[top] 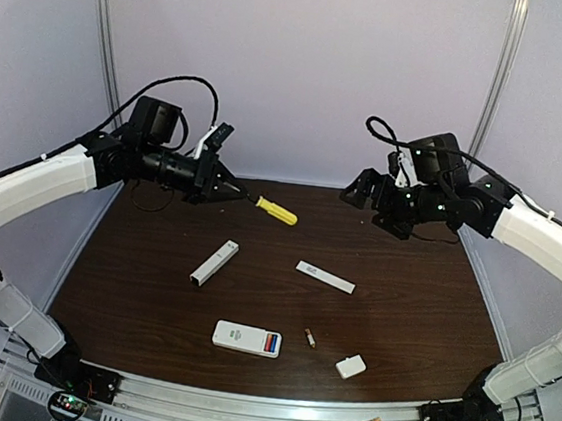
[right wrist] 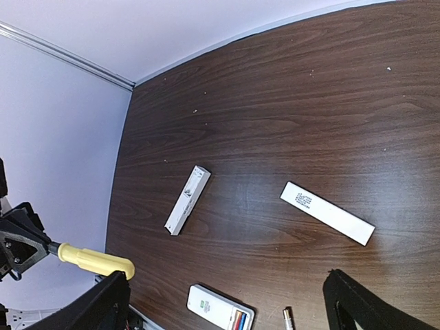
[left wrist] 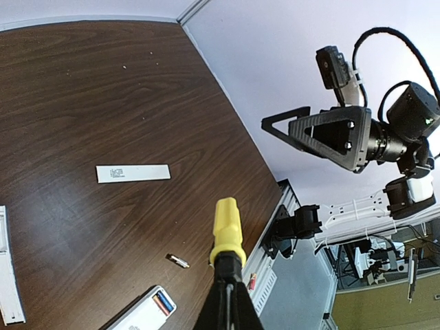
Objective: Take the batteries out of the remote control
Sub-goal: Pass from the left arm to the right
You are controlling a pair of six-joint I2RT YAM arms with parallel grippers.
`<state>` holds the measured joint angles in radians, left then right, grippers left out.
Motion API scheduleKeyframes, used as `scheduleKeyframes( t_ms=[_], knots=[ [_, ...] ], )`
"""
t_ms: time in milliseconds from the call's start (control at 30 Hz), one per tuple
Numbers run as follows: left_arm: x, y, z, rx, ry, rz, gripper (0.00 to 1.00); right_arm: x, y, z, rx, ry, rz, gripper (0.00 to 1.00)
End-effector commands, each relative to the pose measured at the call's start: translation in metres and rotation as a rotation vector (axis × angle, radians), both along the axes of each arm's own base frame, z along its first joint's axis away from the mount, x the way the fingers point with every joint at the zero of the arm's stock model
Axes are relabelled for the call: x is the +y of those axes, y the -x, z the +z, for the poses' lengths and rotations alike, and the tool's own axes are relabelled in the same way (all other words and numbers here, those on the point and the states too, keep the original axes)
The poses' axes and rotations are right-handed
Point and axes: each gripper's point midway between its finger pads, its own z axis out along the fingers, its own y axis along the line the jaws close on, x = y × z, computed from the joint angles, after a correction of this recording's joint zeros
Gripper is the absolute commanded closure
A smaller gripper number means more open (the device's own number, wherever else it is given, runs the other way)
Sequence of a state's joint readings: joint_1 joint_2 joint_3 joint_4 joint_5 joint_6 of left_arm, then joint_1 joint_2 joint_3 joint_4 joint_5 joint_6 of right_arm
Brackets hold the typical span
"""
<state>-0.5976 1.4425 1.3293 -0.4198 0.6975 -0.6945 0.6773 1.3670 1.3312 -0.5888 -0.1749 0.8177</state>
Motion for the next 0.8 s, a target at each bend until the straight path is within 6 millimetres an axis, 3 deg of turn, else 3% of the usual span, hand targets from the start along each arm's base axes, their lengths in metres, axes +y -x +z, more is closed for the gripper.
scheduleKeyframes(
  t_ms=[0, 767],
  knots=[
    [-0.002, 0.008, 0.003, -0.05, 0.01, -0.054, 1.0, 0.001, 0.008, 0.01, -0.004, -0.048, -0.005, 0.0],
    [-0.023, -0.023, 0.034, -0.076, 0.185, 0.012, 1.0, 0.038, 0.028, 0.06, -0.127, -0.384, 0.18, 0.0]
  ],
)
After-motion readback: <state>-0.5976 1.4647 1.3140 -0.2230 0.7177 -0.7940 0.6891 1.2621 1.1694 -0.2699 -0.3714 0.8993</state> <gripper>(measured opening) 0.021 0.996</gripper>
